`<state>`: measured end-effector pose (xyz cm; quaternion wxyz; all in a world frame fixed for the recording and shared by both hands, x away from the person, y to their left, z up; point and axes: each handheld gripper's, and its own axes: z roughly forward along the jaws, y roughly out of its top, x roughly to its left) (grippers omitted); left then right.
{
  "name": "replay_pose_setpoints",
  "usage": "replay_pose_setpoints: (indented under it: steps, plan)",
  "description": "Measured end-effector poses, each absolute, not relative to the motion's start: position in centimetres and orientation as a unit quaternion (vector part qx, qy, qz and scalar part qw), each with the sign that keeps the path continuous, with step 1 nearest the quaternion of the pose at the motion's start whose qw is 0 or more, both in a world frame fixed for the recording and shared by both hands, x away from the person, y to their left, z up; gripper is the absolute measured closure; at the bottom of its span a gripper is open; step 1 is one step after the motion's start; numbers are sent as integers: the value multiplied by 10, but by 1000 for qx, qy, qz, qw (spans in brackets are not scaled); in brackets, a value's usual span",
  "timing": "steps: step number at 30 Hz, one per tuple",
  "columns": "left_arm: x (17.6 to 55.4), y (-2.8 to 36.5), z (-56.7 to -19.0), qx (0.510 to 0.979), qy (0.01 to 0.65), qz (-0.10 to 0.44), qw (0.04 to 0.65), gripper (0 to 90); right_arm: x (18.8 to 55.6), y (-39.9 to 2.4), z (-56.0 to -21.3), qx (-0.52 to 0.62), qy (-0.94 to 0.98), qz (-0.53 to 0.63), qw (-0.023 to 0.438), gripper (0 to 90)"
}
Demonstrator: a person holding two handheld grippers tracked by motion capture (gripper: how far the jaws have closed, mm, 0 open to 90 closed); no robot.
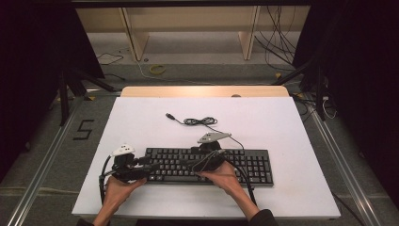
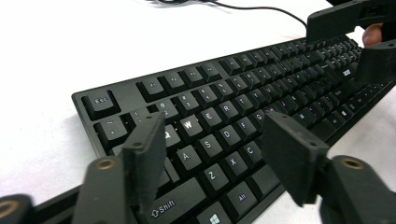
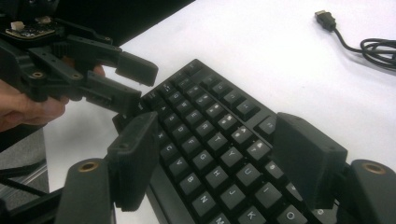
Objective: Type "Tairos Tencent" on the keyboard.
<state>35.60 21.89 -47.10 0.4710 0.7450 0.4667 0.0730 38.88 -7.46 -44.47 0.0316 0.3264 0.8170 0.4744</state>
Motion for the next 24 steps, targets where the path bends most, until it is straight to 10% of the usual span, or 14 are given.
replay_pose_setpoints:
  steps: [15,24]
  plan:
    - [364,217,-477,766,465,80,437,819,390,-85,-445,337,819,462,39,335]
    - [366,213,-479,778,458,72,424,891,390,-89,-446,341,820,458,40,336]
